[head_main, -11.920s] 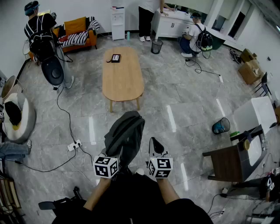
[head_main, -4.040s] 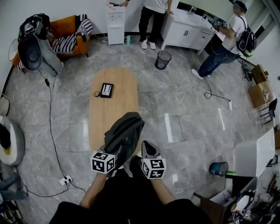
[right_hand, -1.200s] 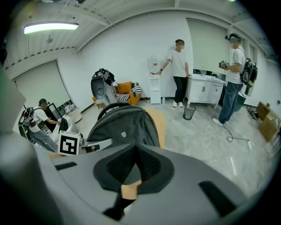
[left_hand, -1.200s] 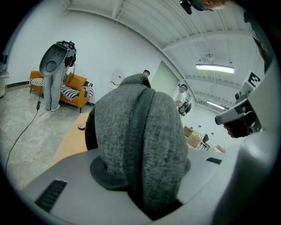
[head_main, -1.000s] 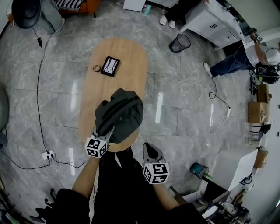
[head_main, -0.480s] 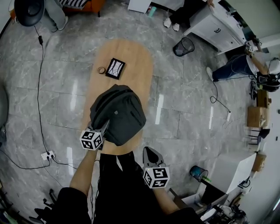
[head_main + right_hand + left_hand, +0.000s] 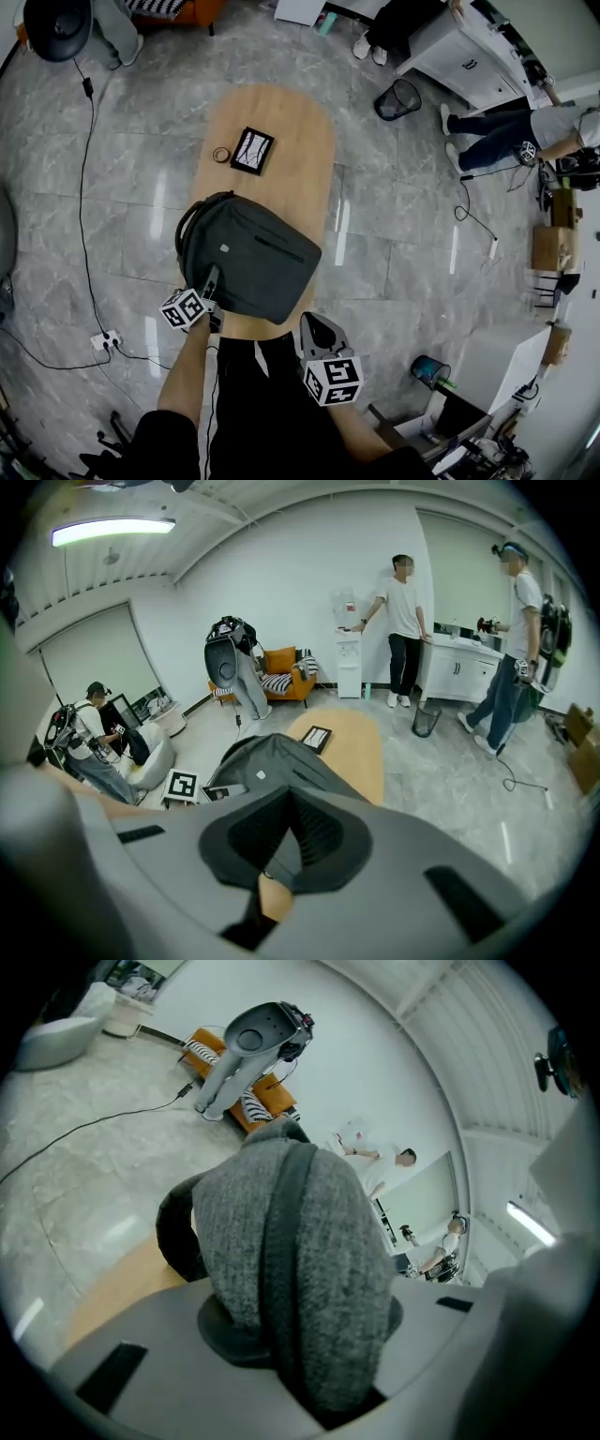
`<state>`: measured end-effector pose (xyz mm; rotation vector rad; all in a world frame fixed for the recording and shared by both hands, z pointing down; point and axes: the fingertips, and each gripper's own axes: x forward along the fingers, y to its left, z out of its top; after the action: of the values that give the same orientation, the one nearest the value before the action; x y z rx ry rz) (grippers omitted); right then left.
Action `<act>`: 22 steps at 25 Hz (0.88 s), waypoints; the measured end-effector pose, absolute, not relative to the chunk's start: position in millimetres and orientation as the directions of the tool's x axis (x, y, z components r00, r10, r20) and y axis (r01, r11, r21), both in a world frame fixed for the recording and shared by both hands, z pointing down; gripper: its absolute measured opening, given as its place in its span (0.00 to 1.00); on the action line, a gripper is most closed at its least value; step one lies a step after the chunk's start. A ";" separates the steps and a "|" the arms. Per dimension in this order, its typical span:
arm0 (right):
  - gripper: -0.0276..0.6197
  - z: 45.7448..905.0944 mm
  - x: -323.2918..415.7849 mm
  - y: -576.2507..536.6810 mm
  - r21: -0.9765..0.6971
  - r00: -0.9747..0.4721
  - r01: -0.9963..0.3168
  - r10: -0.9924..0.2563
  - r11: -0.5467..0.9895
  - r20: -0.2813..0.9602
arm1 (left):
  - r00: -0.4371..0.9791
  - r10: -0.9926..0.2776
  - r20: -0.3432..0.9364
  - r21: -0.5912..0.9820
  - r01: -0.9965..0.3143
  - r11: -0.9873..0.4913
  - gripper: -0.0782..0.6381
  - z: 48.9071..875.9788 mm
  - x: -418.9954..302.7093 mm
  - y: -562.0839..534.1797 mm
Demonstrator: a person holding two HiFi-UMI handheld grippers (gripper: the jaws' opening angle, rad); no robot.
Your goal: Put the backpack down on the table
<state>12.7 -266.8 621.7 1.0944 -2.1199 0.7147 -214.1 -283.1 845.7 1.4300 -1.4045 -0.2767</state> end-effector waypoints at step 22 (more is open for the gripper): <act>0.06 634.8 -13.0 -256.4 -0.244 -0.478 -0.834 -0.427 0.495 0.767 | 0.301 -0.787 0.539 0.840 -0.128 0.527 0.50 922.5 -232.3 -208.8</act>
<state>-13.0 -256.4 634.8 1.0318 -2.1000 0.8185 -232.3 -208.8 922.5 0.9476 -1.2094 -0.5373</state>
